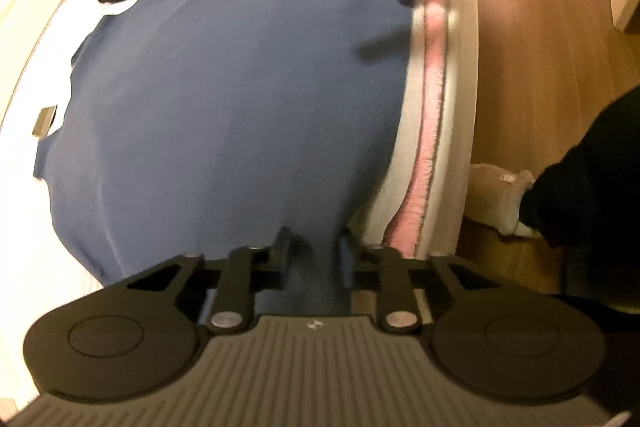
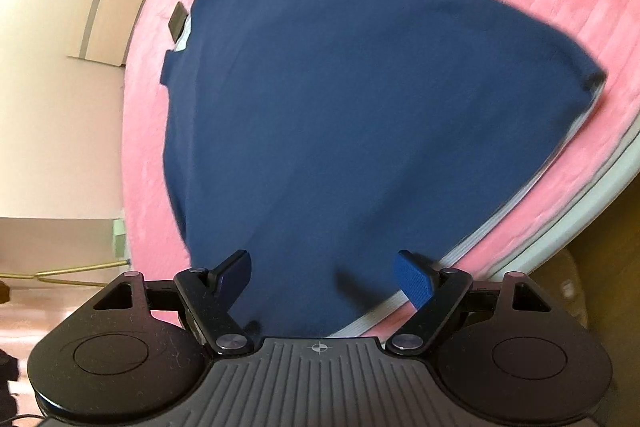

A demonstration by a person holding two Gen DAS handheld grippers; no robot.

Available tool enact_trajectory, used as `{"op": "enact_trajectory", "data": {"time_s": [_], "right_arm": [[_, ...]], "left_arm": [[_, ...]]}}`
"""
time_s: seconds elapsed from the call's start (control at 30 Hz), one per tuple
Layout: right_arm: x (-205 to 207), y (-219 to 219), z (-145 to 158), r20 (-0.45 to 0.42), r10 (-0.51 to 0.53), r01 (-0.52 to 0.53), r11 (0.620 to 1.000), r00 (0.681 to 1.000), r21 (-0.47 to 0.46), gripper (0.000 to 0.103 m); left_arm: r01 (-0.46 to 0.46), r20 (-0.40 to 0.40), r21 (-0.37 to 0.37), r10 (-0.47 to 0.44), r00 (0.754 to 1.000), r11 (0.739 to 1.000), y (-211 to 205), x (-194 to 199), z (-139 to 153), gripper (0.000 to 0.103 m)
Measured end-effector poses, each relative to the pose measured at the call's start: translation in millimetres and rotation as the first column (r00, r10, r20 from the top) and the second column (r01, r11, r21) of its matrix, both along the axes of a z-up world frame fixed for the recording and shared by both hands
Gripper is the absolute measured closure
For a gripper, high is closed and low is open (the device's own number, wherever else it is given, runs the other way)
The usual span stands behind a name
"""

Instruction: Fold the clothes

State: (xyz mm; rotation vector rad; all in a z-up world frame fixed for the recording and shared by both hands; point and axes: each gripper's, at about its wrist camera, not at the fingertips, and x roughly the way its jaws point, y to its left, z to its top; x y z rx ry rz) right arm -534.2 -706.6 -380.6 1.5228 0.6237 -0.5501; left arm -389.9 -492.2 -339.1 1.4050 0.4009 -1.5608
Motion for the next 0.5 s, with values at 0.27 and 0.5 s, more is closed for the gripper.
{"op": "enact_trajectory", "data": {"time_s": [0.27,0.5], "right_arm": [[10,15,-21,0.074,-0.031,0.023,0.995,0.997,0.1,0.021],[-10,16,-32,0.159,-0.244,0.217,0.962,0.957,0.168,0.021]], "left_arm": [[-0.071,-0.117,-0.045,0.065,0.991,0.996,3,15,26,0.103],[-0.123,-0.199,-0.053,0.11,0.974,0.991,1,29,44,0.103]]}}
